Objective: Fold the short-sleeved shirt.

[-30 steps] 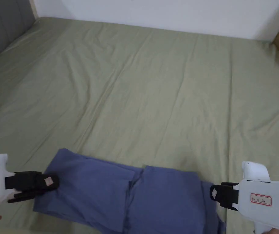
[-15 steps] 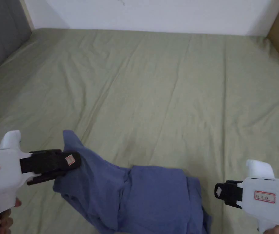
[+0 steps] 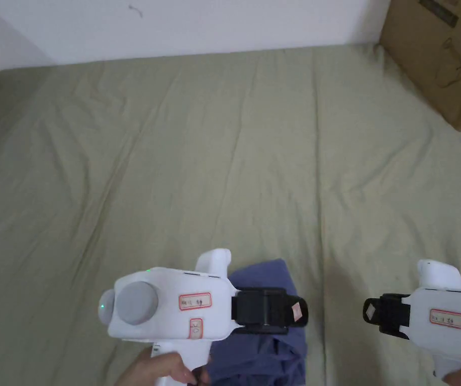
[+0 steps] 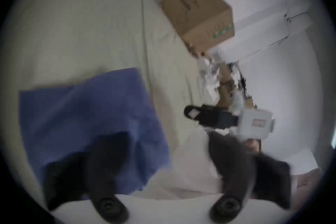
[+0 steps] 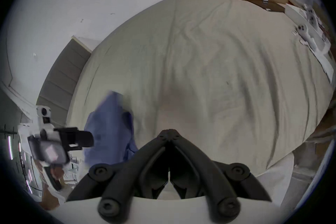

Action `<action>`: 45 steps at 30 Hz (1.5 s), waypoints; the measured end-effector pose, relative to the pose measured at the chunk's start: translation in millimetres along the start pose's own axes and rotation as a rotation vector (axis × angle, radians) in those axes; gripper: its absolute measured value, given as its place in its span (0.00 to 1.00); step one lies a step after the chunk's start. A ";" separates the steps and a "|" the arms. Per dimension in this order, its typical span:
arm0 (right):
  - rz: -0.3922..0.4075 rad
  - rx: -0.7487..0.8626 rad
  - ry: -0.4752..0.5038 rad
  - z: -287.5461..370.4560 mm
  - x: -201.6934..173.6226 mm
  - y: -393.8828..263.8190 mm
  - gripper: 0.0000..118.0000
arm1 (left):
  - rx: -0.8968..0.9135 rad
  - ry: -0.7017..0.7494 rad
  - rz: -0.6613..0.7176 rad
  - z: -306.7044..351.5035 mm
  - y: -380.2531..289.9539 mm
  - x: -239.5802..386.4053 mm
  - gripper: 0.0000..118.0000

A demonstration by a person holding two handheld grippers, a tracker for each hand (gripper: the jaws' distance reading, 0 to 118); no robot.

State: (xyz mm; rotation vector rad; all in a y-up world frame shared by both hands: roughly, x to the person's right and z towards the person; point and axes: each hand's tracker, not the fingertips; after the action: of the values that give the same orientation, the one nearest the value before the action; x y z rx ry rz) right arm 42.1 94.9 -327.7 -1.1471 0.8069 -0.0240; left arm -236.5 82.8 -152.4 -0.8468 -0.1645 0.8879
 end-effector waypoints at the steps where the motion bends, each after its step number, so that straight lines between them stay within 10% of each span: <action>1: -0.007 -0.003 -0.008 1.4 3.3 -1.0 0.00 | -0.023 0.052 -0.018 -5.4 -2.0 0.8 0.96; 7: -0.032 0.006 -0.021 7.7 12.0 -3.9 0.00 | 0.083 0.028 -0.014 38.6 0.4 -1.7 0.86; 9: -0.034 0.005 -0.023 5.5 11.6 -3.5 0.00 | 0.156 0.027 0.055 60.0 3.3 -13.5 0.59; 11: -0.036 0.000 -0.010 3.5 10.2 -3.6 0.00 | 0.188 0.081 0.089 68.8 3.4 -25.2 0.07; 12: -0.029 -0.001 -0.007 2.8 8.1 -3.7 0.00 | 0.196 0.136 0.093 71.3 2.2 -30.8 0.04; 45: -0.019 -0.004 -0.025 14.8 16.6 -7.0 0.00 | -0.110 0.029 -0.010 -54.9 -31.6 7.2 0.03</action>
State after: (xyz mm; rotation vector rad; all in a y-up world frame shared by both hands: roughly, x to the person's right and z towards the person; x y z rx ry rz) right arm 65.4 96.8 -328.7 -1.1564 0.7747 -0.0241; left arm -187.4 45.4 -168.4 -0.9604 -0.1934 0.8632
